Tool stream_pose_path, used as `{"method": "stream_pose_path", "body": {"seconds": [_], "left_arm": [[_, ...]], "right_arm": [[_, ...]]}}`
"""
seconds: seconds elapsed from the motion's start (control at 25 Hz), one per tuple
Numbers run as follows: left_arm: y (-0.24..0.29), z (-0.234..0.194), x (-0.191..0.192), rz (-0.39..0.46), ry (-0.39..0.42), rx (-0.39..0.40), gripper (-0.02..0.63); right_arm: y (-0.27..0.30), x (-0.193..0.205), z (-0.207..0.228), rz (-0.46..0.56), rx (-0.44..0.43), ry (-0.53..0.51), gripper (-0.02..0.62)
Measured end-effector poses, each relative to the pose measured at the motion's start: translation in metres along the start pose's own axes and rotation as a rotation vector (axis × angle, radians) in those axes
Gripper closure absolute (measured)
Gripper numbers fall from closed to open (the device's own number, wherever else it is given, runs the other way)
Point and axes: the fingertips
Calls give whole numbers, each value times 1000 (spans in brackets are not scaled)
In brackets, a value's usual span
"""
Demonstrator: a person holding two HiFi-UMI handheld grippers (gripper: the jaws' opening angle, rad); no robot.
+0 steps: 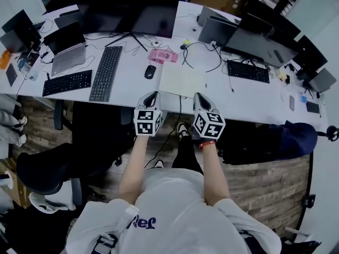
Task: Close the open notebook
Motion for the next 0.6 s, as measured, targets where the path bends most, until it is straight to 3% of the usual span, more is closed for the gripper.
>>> {"method": "stream_pose_path", "body": {"seconds": [0.28,0.6], "left_arm": [[49,-21,21,-139,-51,18,589],[113,-46,35,-284,-64,35,588]], "right_arm": [[57,13,22,-59,-118,28,580],[119,24,57,-113,-158,100,580]]}}
Point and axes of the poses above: the fingertips, and each gripper's own axes: y forward along the fingers, z to its right, x out of its underside, and after that the axes turned 8 degrees about -y, right-handed
